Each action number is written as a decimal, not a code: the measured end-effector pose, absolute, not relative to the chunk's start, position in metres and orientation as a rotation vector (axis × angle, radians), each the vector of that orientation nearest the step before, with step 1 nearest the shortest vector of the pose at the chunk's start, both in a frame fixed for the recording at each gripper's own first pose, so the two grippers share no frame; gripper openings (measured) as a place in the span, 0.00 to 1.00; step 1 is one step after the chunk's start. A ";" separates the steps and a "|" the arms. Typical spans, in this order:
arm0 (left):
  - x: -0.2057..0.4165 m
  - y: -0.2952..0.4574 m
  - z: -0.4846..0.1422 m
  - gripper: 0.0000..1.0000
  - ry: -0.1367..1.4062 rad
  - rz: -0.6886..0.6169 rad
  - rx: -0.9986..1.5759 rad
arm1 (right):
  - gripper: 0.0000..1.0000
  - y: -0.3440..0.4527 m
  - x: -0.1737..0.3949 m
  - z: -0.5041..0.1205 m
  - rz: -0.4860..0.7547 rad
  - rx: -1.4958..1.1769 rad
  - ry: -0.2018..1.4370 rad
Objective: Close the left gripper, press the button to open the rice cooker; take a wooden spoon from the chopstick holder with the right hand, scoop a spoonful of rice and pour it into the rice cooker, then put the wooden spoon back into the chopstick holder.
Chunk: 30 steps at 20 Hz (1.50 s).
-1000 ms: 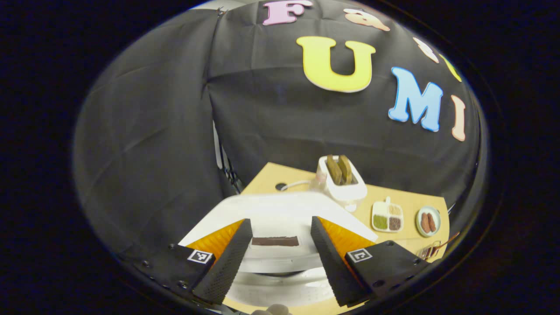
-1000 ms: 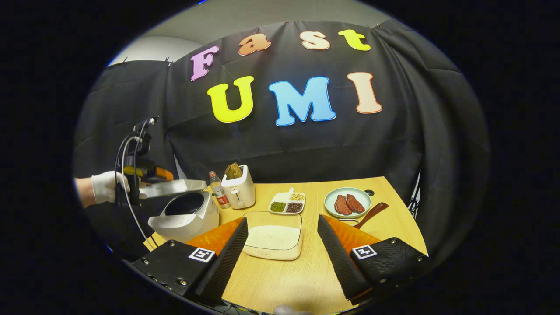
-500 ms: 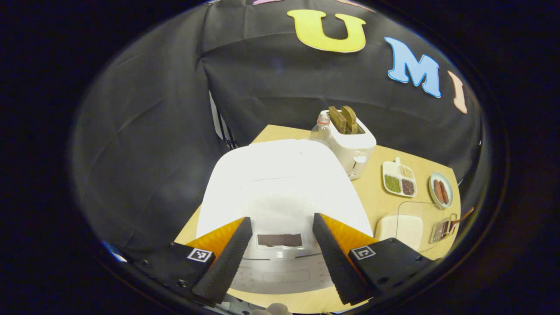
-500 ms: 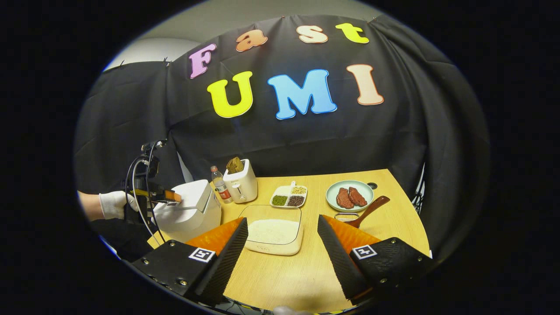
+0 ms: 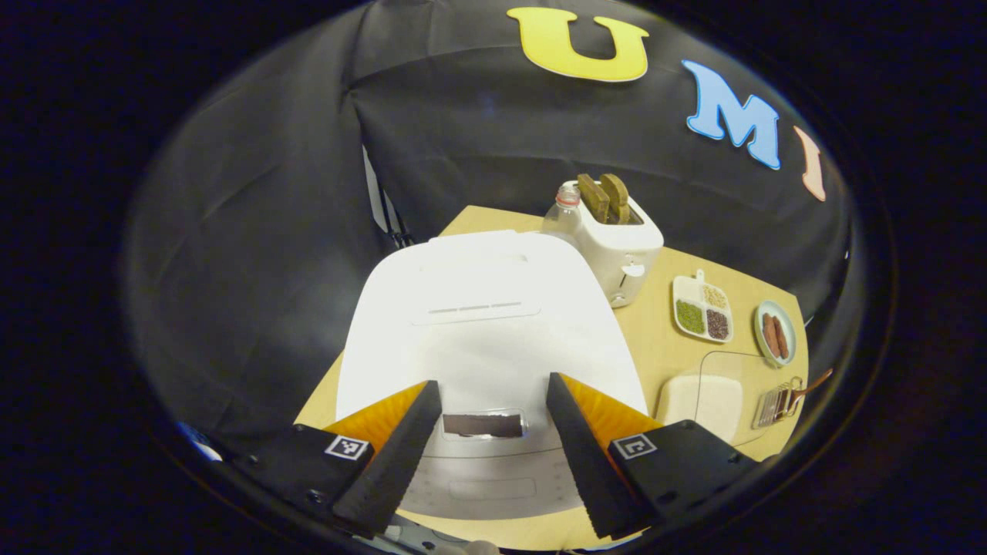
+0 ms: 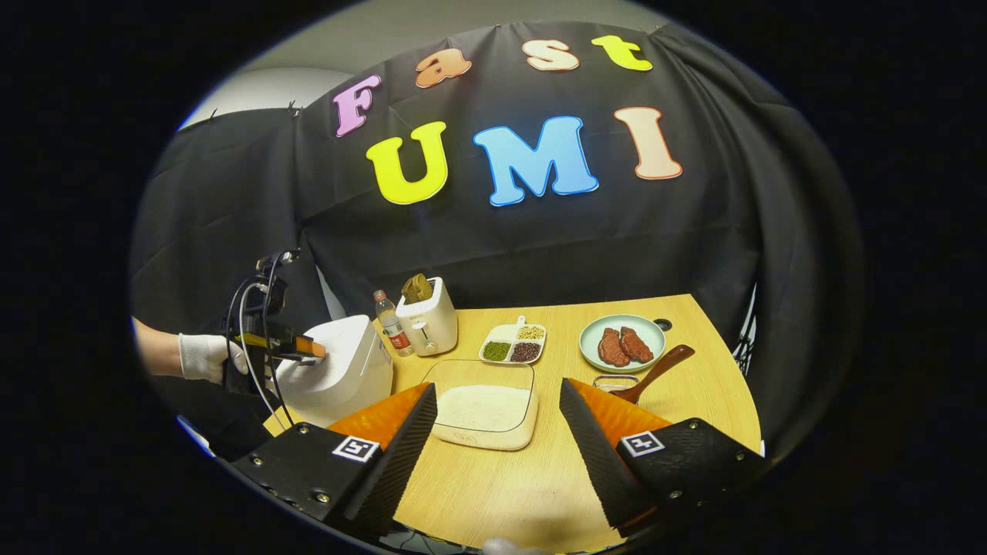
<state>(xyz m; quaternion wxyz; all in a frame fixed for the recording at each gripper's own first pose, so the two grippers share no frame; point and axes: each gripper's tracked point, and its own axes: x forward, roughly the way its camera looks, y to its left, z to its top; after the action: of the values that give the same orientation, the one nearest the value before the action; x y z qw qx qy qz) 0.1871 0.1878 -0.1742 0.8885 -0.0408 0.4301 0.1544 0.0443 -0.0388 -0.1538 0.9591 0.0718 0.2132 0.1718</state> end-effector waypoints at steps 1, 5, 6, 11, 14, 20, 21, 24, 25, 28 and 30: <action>0.188 0.187 -0.174 0.99 0.886 0.323 -0.086 | 0.98 -0.041 0.044 -0.153 0.343 0.148 0.433; 0.199 0.185 -0.174 0.99 0.862 0.301 -0.050 | 0.98 -0.044 0.049 -0.145 0.336 0.163 0.422; 0.201 0.184 -0.173 0.99 0.860 0.306 -0.048 | 0.98 -0.044 0.051 -0.144 0.334 0.159 0.418; 0.203 0.179 -0.154 0.99 0.783 0.282 -0.055 | 0.98 -0.044 0.057 -0.126 0.320 0.107 0.378; 0.214 0.170 -0.099 0.98 0.611 0.273 -0.010 | 0.98 -0.047 0.061 -0.103 0.297 0.075 0.318; 0.180 0.104 0.042 0.99 0.252 0.198 0.040 | 0.98 -0.054 0.058 -0.052 0.253 0.056 0.209; 0.169 0.087 0.064 0.98 0.198 0.174 0.040 | 0.98 -0.059 0.059 -0.041 0.238 0.049 0.180; 0.142 0.049 0.103 0.98 0.091 0.132 0.013 | 0.98 -0.069 0.056 -0.011 0.204 0.065 0.109; 0.128 0.041 0.114 0.98 0.067 0.129 0.004 | 0.98 -0.073 0.057 -0.001 0.194 0.069 0.087; 0.084 0.026 0.139 0.97 0.016 0.135 -0.006 | 0.98 -0.085 0.051 0.016 0.153 0.068 0.031; 0.064 0.015 0.142 0.97 0.002 0.146 0.006 | 0.98 -0.088 0.046 0.021 0.136 0.058 0.013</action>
<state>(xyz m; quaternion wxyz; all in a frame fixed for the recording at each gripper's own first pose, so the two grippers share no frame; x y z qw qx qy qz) 0.0636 0.0154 0.1425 0.9973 0.0030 0.0009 0.0727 0.0462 -0.0883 0.0213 0.9972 0.0289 0.0066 0.0679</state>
